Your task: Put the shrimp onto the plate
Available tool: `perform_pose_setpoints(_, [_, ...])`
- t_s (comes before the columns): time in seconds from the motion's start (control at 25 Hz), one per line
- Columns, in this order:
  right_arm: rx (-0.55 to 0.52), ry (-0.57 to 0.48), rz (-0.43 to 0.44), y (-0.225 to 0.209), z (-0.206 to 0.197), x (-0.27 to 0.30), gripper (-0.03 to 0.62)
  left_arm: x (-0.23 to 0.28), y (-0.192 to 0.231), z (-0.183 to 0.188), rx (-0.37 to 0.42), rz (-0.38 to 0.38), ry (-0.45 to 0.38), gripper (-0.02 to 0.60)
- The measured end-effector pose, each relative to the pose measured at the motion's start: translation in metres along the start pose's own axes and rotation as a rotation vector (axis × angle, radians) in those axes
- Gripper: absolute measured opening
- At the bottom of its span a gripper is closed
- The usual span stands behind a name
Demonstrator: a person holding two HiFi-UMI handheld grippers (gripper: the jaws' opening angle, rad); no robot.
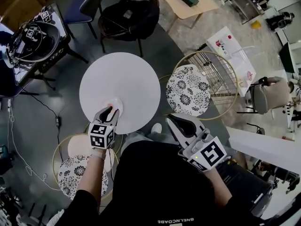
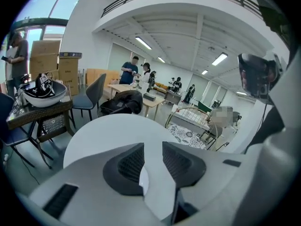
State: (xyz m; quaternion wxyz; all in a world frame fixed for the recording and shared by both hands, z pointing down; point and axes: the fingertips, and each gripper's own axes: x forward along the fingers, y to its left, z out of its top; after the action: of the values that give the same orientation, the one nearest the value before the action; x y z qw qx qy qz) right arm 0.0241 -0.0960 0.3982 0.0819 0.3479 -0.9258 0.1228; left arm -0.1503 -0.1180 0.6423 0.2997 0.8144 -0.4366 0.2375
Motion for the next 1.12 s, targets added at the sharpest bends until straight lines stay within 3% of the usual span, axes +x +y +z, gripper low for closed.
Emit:
perform_pose_setpoints(0.52, [-0.003,-0.064,0.075,-0.005,0.011,-0.017,0.017,-0.084,-0.078,0.108,0.080,0.036,-0.286,0.037])
perform_pose_setpoints(0.76, [-0.004,-0.109,0.129,-0.005,0.025,-0.017,0.017,-0.128,-0.113,0.142,0.064,0.048,-0.396,0.012])
perform_pose_setpoints(1.12, [-0.014,-0.158,0.226,0.007,0.042,-0.007,0.017,-0.193,-0.131,0.163,0.015,0.138,-0.542,0.006])
